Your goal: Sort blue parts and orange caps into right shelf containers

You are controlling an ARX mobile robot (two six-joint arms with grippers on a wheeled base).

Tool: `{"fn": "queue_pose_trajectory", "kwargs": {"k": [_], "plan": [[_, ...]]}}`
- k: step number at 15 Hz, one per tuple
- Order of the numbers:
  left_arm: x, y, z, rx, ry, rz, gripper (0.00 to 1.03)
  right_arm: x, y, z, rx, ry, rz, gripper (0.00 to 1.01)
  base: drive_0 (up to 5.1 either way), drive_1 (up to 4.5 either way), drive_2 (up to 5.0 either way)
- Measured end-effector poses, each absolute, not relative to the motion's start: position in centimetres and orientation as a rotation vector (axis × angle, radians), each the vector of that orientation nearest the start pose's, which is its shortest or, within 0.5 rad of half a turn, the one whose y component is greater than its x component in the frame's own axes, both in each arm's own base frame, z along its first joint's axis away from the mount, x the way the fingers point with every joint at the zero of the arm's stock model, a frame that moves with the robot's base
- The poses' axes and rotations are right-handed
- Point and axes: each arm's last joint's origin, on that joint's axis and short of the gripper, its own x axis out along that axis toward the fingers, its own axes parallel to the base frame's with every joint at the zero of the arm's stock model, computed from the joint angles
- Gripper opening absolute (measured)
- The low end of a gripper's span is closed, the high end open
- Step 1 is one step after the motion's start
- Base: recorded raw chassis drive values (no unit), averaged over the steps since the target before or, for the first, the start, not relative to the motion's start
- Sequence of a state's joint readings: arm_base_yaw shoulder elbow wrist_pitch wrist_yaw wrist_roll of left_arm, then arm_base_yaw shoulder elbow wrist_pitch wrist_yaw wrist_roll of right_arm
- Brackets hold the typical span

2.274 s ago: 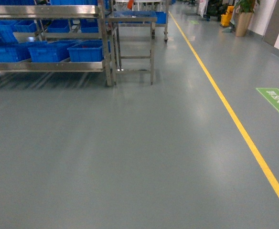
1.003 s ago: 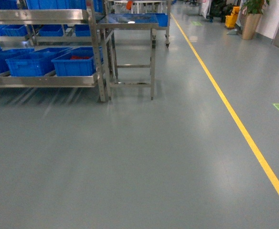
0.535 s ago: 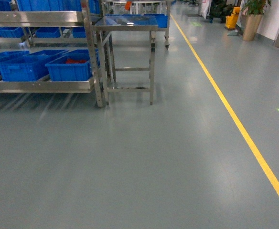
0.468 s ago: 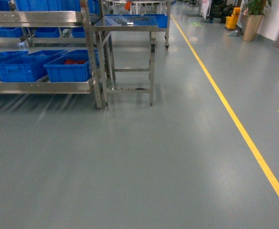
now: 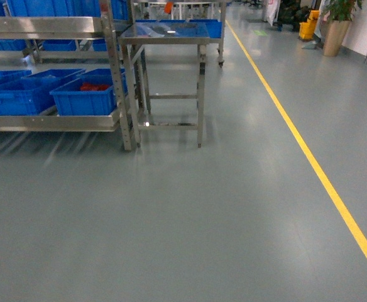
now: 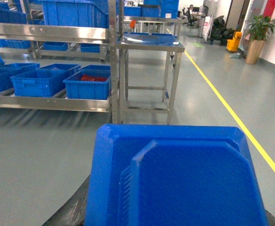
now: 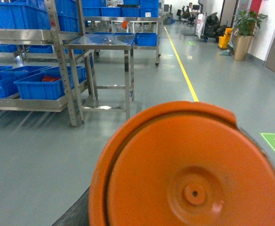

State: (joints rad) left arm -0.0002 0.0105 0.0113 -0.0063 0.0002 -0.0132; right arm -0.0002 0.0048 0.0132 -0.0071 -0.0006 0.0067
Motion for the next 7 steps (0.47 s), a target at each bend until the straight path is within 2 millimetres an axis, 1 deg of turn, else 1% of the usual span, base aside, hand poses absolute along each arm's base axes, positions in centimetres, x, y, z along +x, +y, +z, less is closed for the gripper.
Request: {"fn": "queue_pose_trajectory", "kwargs": {"k": [7], "plan": [[9.77, 0.00, 16.58, -0.013, 0.007, 0.002, 0.42, 9.72, 0.00, 16.70, 0.007, -0.002, 0.000, 0.45, -0.1, 4.17, -4.4]]}}
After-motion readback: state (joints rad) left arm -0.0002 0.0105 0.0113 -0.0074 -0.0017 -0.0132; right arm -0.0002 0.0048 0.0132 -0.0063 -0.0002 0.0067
